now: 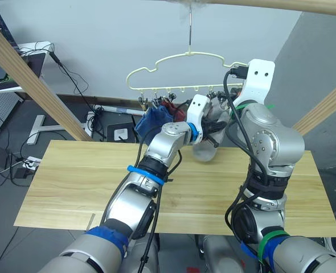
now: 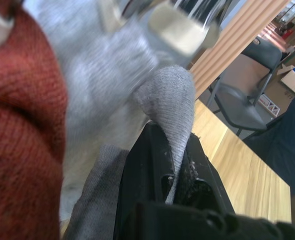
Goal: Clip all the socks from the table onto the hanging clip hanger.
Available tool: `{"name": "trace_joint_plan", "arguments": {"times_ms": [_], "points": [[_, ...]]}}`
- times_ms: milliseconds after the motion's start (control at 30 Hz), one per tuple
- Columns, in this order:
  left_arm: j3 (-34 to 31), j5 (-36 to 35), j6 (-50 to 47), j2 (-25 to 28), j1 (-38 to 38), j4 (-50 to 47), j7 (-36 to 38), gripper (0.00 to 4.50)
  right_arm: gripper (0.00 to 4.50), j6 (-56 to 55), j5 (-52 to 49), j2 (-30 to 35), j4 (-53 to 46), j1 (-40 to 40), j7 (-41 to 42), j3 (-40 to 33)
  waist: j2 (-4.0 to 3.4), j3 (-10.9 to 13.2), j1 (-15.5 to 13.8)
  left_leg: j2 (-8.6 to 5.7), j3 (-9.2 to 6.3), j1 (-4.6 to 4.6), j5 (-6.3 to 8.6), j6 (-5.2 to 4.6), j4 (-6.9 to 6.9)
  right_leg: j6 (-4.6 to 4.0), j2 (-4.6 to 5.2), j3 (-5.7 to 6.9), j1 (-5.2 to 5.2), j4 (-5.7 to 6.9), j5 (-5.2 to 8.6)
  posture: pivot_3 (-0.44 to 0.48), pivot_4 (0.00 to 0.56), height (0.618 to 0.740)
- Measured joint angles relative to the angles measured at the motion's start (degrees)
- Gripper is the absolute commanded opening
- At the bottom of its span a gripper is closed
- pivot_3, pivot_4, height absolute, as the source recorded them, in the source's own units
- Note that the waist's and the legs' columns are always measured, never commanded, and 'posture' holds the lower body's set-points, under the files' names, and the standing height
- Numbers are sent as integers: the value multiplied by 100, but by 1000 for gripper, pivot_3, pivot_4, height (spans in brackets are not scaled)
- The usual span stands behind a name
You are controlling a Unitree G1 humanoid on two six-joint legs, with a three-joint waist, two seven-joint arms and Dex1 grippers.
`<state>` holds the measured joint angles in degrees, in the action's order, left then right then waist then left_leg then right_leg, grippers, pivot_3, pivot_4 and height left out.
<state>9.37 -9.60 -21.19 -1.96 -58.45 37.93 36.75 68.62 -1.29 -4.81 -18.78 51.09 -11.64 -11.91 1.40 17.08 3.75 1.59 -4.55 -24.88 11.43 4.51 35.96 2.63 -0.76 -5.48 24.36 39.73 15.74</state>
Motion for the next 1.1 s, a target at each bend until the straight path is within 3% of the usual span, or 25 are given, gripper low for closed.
{"name": "trace_joint_plan", "arguments": {"times_ms": [533,567,600,767,800,1100], "points": [[-133,1,88,-134,-304,265,13,22,0,74,-1,-24,-59,-2,-4,1,0,1,3,0,0,-6,0,0,-5,0,0,0,0,-21,0,-36,274,740],[-135,1,111,-143,-310,283,13,0,594,89,-3,-21,-73,-1,9,1,0,1,4,0,1,-6,0,0,-5,0,0,-1,0,-22,0,-35,272,740],[-135,1,135,-148,-312,294,15,0,773,98,-7,-20,-91,-2,28,3,0,1,4,0,0,-6,0,0,-5,0,0,0,0,-22,0,-35,272,740],[-140,1,159,-149,-316,296,26,0,2557,128,-7,-23,-110,-2,33,5,0,1,4,0,0,-6,0,0,-5,0,0,0,0,-22,0,-35,272,740],[-142,0,158,-149,-316,296,29,276,2896,133,-7,-23,-110,-2,32,5,0,1,4,0,0,-6,0,0,-6,0,0,0,0,-22,0,-35,272,740],[-189,-32,-181,-110,-248,-42,183,2869,2902,311,-11,32,-355,-148,109,13,0,0,8,1,0,-8,0,0,-6,0,0,0,0,-24,0,-44,262,740]]}}
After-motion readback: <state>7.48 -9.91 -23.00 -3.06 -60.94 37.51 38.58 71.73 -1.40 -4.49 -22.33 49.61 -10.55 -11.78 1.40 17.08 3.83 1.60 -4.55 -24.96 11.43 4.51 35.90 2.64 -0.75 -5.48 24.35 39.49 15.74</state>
